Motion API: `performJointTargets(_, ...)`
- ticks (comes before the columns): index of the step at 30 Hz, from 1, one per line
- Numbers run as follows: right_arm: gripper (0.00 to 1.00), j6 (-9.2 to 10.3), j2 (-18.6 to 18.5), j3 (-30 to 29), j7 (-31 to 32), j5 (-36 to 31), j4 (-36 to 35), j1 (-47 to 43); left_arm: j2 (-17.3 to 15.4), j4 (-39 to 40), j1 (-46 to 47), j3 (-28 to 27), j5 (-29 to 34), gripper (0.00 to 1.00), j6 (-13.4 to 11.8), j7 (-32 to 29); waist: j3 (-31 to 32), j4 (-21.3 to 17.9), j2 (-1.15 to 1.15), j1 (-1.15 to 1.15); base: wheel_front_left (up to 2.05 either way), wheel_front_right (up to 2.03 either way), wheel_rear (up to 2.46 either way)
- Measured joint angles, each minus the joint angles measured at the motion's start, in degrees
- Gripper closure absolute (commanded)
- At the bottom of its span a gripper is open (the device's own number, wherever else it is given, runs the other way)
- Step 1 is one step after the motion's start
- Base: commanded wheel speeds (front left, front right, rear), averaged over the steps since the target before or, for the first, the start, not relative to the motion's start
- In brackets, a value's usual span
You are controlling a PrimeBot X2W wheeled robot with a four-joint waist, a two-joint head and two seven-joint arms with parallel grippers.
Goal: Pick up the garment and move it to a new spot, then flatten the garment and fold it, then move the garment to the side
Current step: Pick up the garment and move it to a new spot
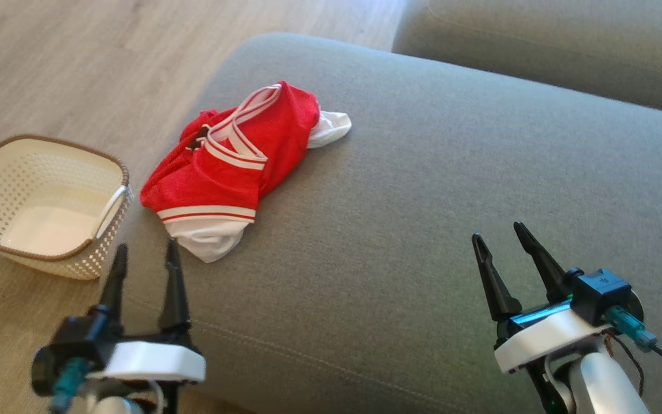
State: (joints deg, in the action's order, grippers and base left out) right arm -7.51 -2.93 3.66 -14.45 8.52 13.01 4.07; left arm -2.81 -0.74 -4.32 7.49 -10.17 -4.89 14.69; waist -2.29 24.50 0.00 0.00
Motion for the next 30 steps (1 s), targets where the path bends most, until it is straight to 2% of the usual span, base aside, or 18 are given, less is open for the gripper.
performJointTargets(6,0.0,0.0,0.0,0.0,0.8,-2.2,-2.2,1.6,-0.6,-1.3,2.8,-4.5,-0.9,0.0,3.6,0.0,-3.1,-2.1,0.0,0.0,0.0,0.0,0.0)
performJointTargets(8,0.0,0.0,0.0,-0.3,1.3,-2.6,-3.6,3.2,-1.0,-3.9,5.6,-5.8,-1.0,0.0,4.3,0.0,-4.5,-3.0,0.0,0.01,0.0,0.0,0.0)
performJointTargets(11,0.0,0.0,-0.1,-0.5,2.1,-3.0,-5.7,4.9,-3.5,-9.8,10.5,-6.5,-1.1,0.0,6.0,-0.1,-6.7,-4.4,0.0,0.01,0.0,0.0,0.0)
performJointTargets(14,0.0,0.0,-0.2,-0.3,3.4,-3.5,-7.9,5.4,-5.3,-14.6,16.3,-6.7,-2.2,0.0,7.7,-3.8,-9.2,-5.8,0.0,0.01,0.0,0.0,0.0)
performJointTargets(19,0.0,0.0,-1.3,0.0,4.9,-3.5,-11.8,6.4,-6.2,-21.0,28.1,-6.7,-5.7,0.0,9.5,-10.9,-13.4,-7.9,0.0,0.02,0.0,0.0,0.0)
performJointTargets(23,0.0,0.0,-1.5,0.7,6.3,-3.6,-14.5,7.4,-7.3,-27.0,34.6,-4.5,-6.0,0.0,10.9,-17.2,-16.2,-9.4,0.0,0.02,0.0,0.0,0.0)
performJointTargets(30,0.0,0.0,-1.9,2.7,7.9,-4.0,-18.5,8.9,-7.9,-38.7,44.0,-0.6,-6.3,0.0,11.5,-23.8,-19.9,-11.1,0.0,0.01,0.0,0.0,0.0)
